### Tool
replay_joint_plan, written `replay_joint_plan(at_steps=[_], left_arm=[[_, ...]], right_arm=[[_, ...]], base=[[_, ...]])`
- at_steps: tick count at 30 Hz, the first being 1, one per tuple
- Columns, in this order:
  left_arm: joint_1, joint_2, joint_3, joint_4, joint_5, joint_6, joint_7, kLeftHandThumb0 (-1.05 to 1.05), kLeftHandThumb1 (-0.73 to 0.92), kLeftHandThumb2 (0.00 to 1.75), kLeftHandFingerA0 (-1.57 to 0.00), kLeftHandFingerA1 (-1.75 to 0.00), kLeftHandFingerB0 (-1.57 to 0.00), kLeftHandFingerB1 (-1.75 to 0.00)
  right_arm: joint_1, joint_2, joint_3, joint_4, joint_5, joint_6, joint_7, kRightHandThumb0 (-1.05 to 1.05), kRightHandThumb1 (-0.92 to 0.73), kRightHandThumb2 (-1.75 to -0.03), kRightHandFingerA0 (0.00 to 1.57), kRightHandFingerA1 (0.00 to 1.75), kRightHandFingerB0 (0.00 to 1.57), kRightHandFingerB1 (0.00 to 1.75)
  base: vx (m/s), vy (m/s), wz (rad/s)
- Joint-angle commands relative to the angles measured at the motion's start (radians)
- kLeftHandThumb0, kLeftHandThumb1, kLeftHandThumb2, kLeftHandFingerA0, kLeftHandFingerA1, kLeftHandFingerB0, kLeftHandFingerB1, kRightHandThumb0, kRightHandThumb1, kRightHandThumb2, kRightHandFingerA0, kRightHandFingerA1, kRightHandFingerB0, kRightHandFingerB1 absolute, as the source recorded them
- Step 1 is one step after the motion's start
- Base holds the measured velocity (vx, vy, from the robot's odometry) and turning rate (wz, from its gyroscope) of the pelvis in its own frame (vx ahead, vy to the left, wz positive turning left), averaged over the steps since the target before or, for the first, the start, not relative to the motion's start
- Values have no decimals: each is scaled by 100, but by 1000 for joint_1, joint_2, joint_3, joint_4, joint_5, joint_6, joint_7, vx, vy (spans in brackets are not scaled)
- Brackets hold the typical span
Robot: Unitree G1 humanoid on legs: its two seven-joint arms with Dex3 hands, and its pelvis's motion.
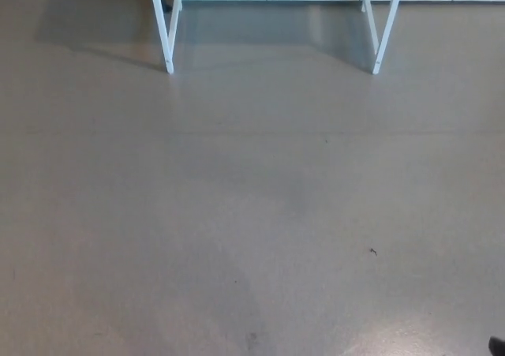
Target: The robot walks towards a desk on which an air pump is kept in the middle. It lifts it up and holds it with its left hand and uses its right hand to compress it by pushing its handle inwards.
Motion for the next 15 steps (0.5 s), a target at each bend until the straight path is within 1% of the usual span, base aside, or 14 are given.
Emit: replay_joint_plan(at_steps=[1,2,3,5,6,7,9,13,15], left_arm=[[-36,39,151,65,-189,-2,-106,1,81,61,-32,-37,-31,-31],[-33,35,154,63,-184,-3,-106,1,81,61,-32,-37,-31,-31],[-30,34,163,69,-185,-4,-111,1,56,99,-18,-51,-18,-49],[-29,35,175,79,-187,-8,-122,1,56,99,-17,-51,-18,-49],[-30,38,176,86,-183,-9,-129,1,55,98,-14,-50,-16,-49],[-31,42,175,93,-179,-9,-135,1,55,98,-14,-50,-16,-49],[-36,44,176,100,-175,-14,-119,2,52,96,-20,-52,-20,-50],[-43,49,174,109,-185,-15,-124,3,53,96,-16,-51,-20,-50],[-44,51,171,111,-188,-14,-123,4,52,96,-14,-50,-19,-50]], right_arm=[[-49,-46,-125,79,142,-25,32,0,-58,-56,47,49,38,38],[-49,-48,-129,85,139,-25,33,0,-58,-56,47,49,38,38],[-50,-50,-129,92,131,-24,33,-1,-59,-57,52,50,37,38],[-54,-51,-131,102,124,-29,32,-2,-59,-57,53,51,38,39],[-57,-50,-134,107,125,-31,33,1,-59,-57,48,50,38,39],[-59,-48,-137,111,127,-33,33,1,-59,-57,48,50,38,39],[-64,-48,-136,118,126,-36,40,-2,-58,-57,47,50,37,38],[-71,-51,-126,130,126,-43,40,-1,-56,-55,46,49,37,38],[-74,-51,-127,136,130,-47,38,-1,-56,-56,47,50,37,38]], base=[[74,-49,39],[78,-48,-8],[96,-21,-7],[34,11,-3],[87,58,-13],[126,157,-14],[152,171,-20],[165,201,-17],[233,223,7]])
